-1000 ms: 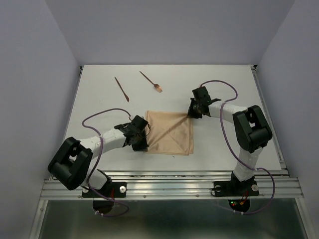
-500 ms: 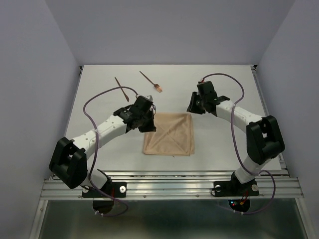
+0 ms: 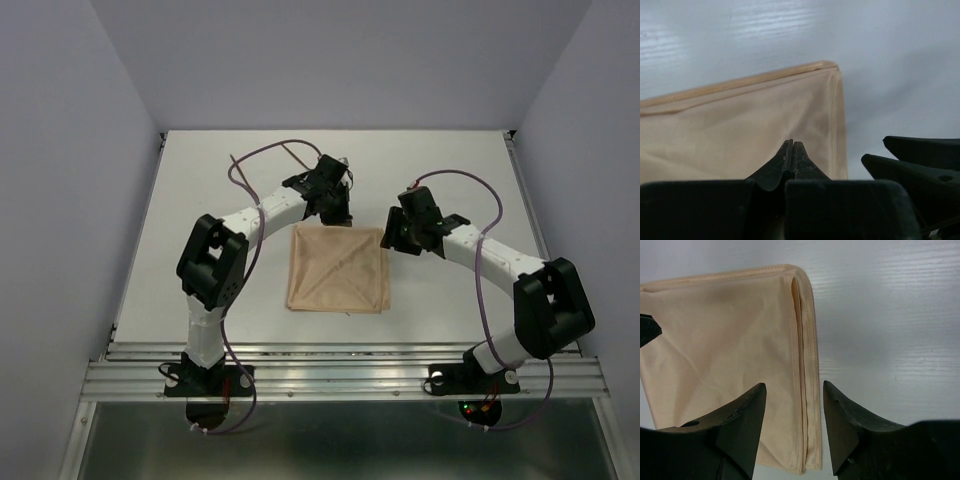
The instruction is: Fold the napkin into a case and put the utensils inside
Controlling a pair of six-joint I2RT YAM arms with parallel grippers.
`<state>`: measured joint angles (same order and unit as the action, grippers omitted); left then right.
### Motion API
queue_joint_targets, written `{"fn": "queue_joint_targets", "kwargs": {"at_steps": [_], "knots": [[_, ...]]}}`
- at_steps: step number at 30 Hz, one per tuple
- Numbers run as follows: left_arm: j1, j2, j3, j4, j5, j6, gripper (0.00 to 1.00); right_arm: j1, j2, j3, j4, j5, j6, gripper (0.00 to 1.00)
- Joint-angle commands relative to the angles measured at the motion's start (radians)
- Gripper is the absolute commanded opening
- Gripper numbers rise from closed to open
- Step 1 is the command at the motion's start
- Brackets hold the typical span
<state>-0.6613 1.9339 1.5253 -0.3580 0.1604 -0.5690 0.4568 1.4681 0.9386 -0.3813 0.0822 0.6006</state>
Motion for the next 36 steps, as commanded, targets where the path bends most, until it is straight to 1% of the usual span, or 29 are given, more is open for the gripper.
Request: {"fn": "queue_joint_targets", "kwargs": {"at_steps": [1,6,9,14,20,27,36], "knots": [[-0.004,0.075,0.13,0.017,0.036,0.026,0.0,-0.026,0.096,0.11,0.01,0.056,-0.033,0.56],[-0.004,0.146,0.194,0.031,0.076,0.023,0.0,-0.044,0.214,0.195,0.012,0.053,-0.061,0.57],[0.0,0.189,0.238,0.042,0.145,0.015,0.0,-0.055,0.274,0.232,0.012,0.042,-0.067,0.59],[0.0,0.234,0.283,-0.007,0.133,0.034,0.0,-0.064,0.339,0.284,0.012,0.036,-0.074,0.6],[0.006,0.235,0.259,-0.033,0.13,0.08,0.0,-0.064,0.382,0.305,0.021,0.005,-0.087,0.6],[0.022,0.231,0.208,-0.01,0.111,0.095,0.0,-0.064,0.408,0.322,0.024,-0.015,-0.088,0.6],[0.029,0.275,0.234,-0.01,0.107,0.112,0.0,-0.064,0.445,0.338,0.045,-0.035,-0.084,0.6]]}}
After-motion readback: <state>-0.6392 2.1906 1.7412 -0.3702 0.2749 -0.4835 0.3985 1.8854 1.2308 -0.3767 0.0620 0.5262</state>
